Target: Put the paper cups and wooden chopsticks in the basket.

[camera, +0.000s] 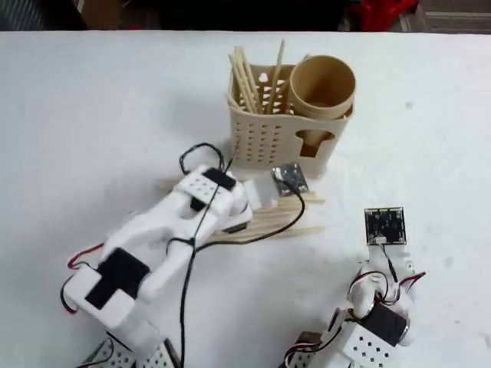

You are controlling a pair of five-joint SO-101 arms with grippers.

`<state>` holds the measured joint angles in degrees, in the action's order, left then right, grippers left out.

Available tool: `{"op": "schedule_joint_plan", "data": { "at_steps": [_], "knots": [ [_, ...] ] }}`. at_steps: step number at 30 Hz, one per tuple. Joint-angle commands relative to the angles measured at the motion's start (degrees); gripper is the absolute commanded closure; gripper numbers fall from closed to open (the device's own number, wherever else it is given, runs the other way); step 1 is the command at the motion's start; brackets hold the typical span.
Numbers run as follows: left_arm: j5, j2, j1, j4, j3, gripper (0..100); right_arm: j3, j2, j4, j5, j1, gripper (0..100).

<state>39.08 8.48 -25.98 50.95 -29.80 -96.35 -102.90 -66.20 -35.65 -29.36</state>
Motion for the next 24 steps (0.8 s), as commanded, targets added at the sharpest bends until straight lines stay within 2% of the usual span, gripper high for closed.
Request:
{"op": "schedule_joint_plan", "data": {
  "at_steps": [1, 11, 19, 24],
  "knots": [
    [0.7, 1.4, 0.9, -1.1, 2.9, 91, -0.4, 0.1, 0.7, 0.4, -0.1, 97.5],
    [0.8, 2.0, 0.4, -0.9, 3.0, 91, -0.4, 0.1, 0.7, 0.4, -0.2, 97.5],
    [3.0, 2.2, 0.4, 3.4, 3.5, 90, -0.4, 0.1, 0.7, 0.4, -0.1, 97.5],
    [3.2, 2.2, 0.5, 4.5, 3.4, 86, -0.4, 0.1, 0.7, 0.4, -0.1, 97.5]
  ]
}}
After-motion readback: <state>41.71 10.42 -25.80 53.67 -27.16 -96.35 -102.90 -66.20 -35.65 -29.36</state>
